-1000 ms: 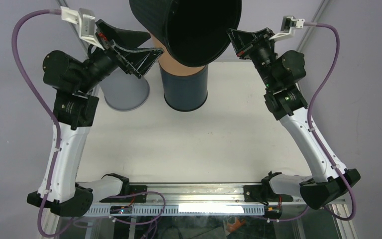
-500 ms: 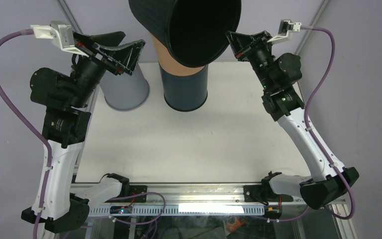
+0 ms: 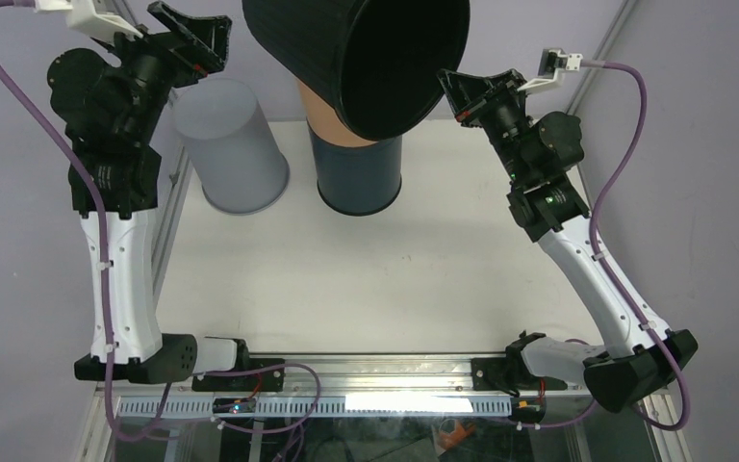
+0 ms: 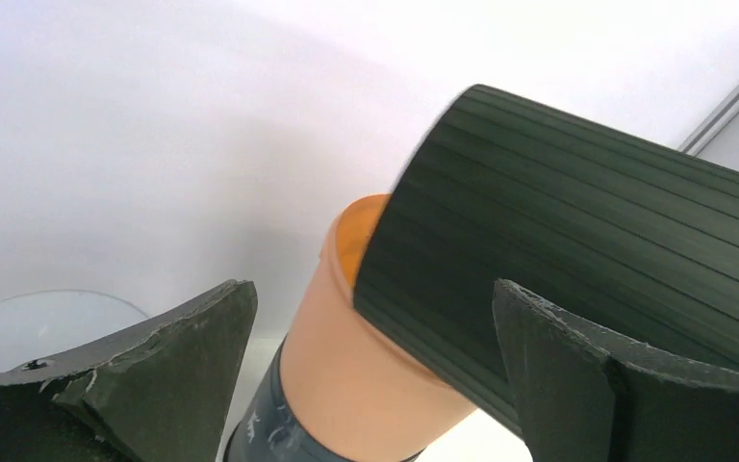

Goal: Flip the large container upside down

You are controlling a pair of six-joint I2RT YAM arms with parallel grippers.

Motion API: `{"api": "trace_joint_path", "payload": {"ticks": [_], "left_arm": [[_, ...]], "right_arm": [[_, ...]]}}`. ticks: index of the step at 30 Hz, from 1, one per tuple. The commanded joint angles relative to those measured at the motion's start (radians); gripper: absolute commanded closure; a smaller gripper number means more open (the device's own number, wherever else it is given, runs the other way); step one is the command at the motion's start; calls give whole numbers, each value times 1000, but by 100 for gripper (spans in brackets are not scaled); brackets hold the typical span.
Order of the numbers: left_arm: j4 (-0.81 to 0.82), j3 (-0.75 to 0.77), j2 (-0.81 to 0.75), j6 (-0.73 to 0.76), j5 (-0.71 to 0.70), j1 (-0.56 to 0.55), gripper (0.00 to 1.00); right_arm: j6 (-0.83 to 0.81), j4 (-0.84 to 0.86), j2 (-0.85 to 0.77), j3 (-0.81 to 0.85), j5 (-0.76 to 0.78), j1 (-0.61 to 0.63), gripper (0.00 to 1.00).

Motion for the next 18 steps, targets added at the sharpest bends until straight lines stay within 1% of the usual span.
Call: {"api": "trace_joint_path", "payload": {"ticks": [1, 4, 7, 12, 16, 18], "left_arm": [[59, 37, 30, -94, 346, 130, 1], [153, -10, 31, -141, 489, 174, 1], [244, -59, 19, -180, 582, 210, 1], [340, -116, -12, -171, 749, 266, 1], [333, -125, -80, -98, 796, 271, 1], [312, -130, -132, -60, 779, 271, 1]], "right_arm": [[-1, 3, -17, -3, -29, 9, 100], [-2, 2, -15, 2, -38, 10, 100], [-5, -15, -8, 21, -49, 7, 100], [-1, -41, 6, 53, -51, 5, 100], [-2, -45, 12, 65, -46, 5, 100], [-3, -40, 20, 69, -52, 6, 100]]}}
